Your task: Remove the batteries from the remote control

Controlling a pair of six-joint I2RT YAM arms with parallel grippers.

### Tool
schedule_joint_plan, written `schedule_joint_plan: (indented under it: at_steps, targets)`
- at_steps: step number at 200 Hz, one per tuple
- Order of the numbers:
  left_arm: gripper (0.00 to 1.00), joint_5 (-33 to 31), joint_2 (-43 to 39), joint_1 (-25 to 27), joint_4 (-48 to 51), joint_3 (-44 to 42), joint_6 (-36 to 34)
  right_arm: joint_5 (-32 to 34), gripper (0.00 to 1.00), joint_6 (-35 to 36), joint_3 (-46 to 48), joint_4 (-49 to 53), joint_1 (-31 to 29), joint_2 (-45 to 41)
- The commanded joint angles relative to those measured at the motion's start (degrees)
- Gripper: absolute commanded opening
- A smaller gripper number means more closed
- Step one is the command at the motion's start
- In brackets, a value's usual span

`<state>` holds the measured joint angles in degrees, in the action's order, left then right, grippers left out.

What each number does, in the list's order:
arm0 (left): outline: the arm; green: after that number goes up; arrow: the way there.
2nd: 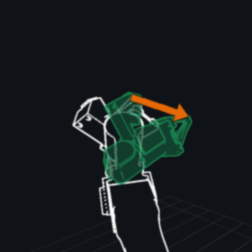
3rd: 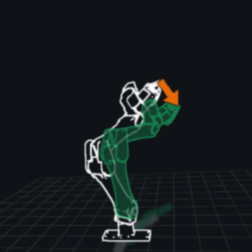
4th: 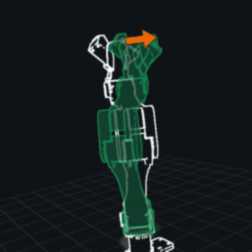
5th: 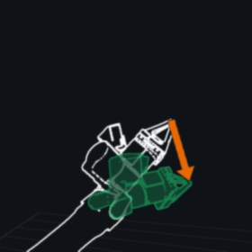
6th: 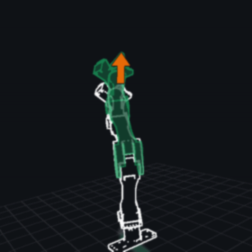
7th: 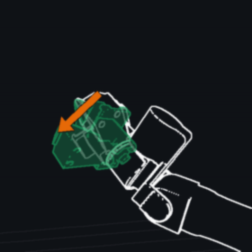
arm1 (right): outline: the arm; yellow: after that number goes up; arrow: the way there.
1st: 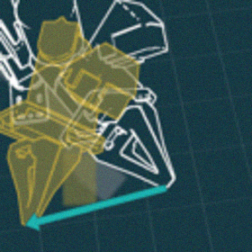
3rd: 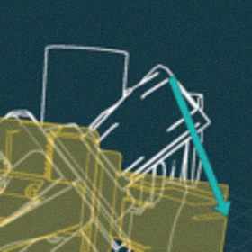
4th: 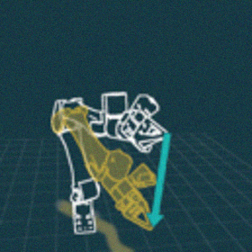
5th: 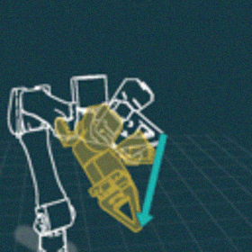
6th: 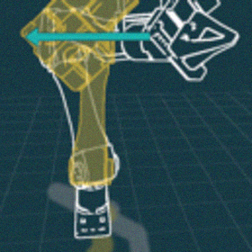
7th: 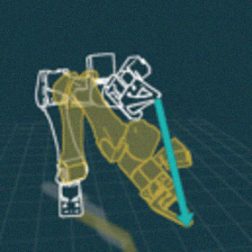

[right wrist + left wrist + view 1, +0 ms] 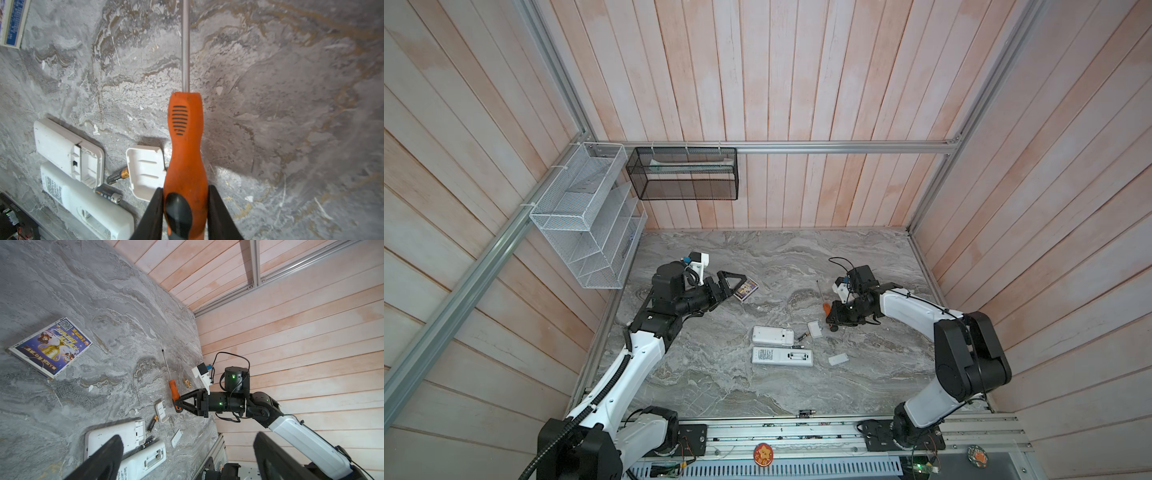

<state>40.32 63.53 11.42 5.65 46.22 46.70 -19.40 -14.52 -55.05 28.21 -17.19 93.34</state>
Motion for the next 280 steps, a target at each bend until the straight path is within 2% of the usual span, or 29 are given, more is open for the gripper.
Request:
schedule_joint_plan:
  at_steps: [1, 84, 114, 176, 227, 251, 280]
  targets:
    - [1.00, 1.7, -0.4, -0.5, -0.6, -1.3, -0.2, -0.7, 0.17, 1.1, 0.9, -2.3, 0.5, 0.8]
    - [1.00, 3.1, -0.5, -0.7, -3.7, -3.5, 1.9, -1.7, 0.24, 1.1, 3.5, -4.0, 1.3, 0.9]
    - [1.00, 3.3, -0.3, -0.8, -3.4, -3.3, 2.3, -1.6, 0.30, 0.9, 3.5, -4.0, 1.4, 0.7]
    - [1.00, 3.6, -0.8, -1.3, -2.3, -3.2, 1.9, -1.5, 0.49, 0.3, 3.2, -2.9, 1.5, -1.3]
    - [1.00, 3.7, -1.5, -4.8, -1.2, -1.3, 0.7, 0.4, 0.57, -0.6, -1.7, -0.5, 2.9, -6.8]
    - [1.00, 1.2, -2.4, -7.3, -0.5, 0.2, 0.0, 0.8, 0.59, -0.7, -7.1, -0.9, 5.8, -9.2]
    - [1.00, -9.3, -3.6, -8.9, 3.6, 3.0, -2.7, 0.9, 0.61, -1.5, -10.7, -7.5, 9.9, -13.1]
